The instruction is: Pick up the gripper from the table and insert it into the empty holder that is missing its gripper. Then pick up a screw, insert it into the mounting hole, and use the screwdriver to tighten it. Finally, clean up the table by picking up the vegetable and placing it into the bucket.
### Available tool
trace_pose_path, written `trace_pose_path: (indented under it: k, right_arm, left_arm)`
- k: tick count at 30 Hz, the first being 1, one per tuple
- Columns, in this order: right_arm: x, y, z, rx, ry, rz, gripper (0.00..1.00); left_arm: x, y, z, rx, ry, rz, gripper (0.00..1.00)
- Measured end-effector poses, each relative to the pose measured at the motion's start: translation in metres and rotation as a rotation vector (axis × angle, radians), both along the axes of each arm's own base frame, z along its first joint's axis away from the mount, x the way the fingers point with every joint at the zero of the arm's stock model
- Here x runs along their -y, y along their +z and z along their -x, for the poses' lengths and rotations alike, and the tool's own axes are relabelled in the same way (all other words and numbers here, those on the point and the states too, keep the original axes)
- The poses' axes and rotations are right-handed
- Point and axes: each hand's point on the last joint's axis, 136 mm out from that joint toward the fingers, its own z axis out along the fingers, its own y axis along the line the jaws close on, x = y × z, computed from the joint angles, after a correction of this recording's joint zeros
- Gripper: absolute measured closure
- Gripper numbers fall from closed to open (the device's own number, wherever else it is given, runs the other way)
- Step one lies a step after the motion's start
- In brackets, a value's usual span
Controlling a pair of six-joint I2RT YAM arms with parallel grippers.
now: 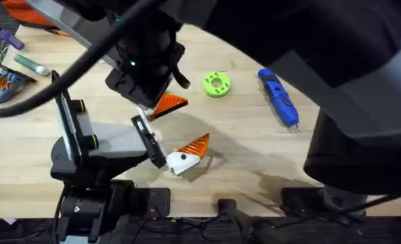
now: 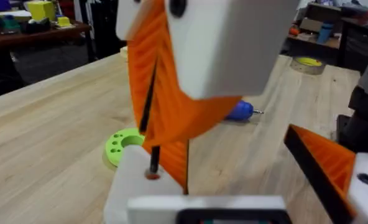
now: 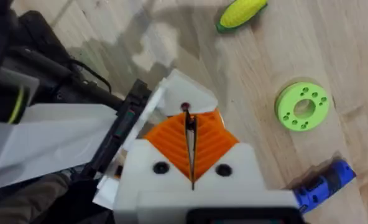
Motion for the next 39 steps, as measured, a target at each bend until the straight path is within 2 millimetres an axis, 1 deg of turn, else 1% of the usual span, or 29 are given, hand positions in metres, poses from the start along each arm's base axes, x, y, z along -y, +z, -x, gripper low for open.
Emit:
trace_pose_path:
  k: [8, 15, 39]
  right_arm:
    - [0.003, -0.001, -0.002, -0.005, -0.008, 0.009, 0.995]
    - [0.001, -0.011, -0.004, -0.016, -0.008, 0.029, 0.995]
    - [-0.005, -0.010, -0.005, -0.004, -0.002, 0.009, 0.995]
  left_arm:
    - [0.000, 0.000, 0.000, 0.000, 0.000, 0.000, 0.015]
    - [0.000, 0.000, 0.000, -0.005, 0.001, 0.003, 0.016]
    - [0.000, 0.000, 0.000, -0.007, 0.000, 0.004, 0.015]
